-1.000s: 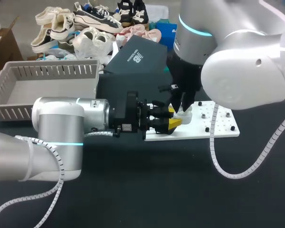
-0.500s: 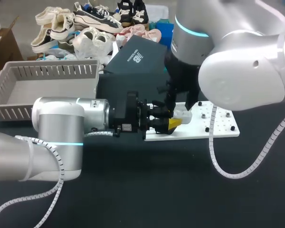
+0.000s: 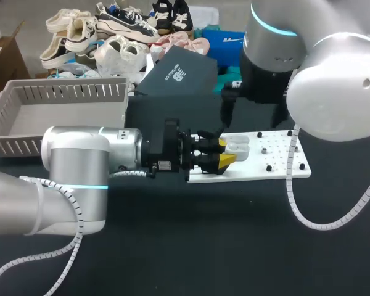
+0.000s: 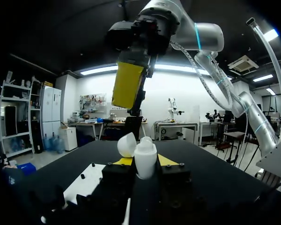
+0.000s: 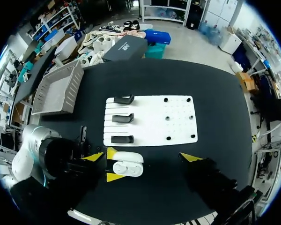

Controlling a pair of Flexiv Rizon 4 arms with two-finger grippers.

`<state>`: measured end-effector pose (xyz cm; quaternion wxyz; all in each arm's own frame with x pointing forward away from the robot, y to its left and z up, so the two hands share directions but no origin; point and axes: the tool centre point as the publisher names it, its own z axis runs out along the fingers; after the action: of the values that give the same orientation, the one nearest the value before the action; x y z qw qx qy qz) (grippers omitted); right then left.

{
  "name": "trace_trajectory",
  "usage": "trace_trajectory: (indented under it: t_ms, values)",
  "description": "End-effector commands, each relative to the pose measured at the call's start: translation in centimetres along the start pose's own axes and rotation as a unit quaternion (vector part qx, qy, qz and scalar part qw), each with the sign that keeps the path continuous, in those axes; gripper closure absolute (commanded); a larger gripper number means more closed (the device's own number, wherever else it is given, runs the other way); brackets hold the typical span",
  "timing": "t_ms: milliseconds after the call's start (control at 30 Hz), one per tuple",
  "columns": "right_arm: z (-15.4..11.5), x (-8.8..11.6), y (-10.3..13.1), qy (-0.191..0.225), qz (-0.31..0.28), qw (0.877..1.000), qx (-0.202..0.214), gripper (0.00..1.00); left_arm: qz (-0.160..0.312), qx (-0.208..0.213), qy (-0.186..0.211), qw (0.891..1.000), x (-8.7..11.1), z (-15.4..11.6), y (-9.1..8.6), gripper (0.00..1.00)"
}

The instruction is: Pick up each earbud case from the left stands, insert the matching earbuds, close the lid, and place the case in the box.

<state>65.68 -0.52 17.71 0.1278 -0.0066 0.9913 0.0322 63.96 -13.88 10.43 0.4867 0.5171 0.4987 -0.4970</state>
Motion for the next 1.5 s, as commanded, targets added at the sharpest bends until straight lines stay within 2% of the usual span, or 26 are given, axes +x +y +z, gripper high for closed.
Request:
trace_trajectory:
  t_ms: [33,233,433,567,933,1033,1300,1500]
  values:
    - [1.3,-1.2,-0.9,-0.016,0.102,0.995,0.014,0.00,0.001,-0.002,-0.001,1.000,0.0,0.0,-0.1,1.00]
    - [2.5,-2.7,-2.0,-0.011,0.148,0.988,0.034,0.00,0.001,-0.002,-0.001,1.000,0.0,0.0,-0.1,1.00]
    - [4.5,-2.6,-2.4,0.009,0.146,0.988,0.058,0.00,0.001,-0.002,-0.001,1.000,0.0,0.0,-0.1,1.00]
    - [4.9,-2.1,-2.6,0.019,0.135,0.988,0.069,0.00,0.001,-0.002,-0.001,1.000,0.0,0.0,-0.1,1.00]
    - [3.7,0.4,-3.5,0.016,0.102,0.990,0.092,0.00,0.001,-0.002,-0.001,1.000,0.0,0.0,-0.1,1.00]
    - [3.3,1.6,-3.6,0.016,0.087,0.991,0.100,0.00,0.001,-0.002,-0.001,1.000,0.0,0.0,-0.1,1.00]
    - [2.5,2.7,-3.4,0.014,0.078,0.993,0.089,0.00,0.001,-0.002,-0.001,1.000,0.0,0.0,-0.1,1.00]
    - [1.5,2.3,-3.7,-0.013,0.100,0.993,0.061,0.00,0.001,-0.002,-0.001,1.000,0.0,0.0,-0.1,1.00]
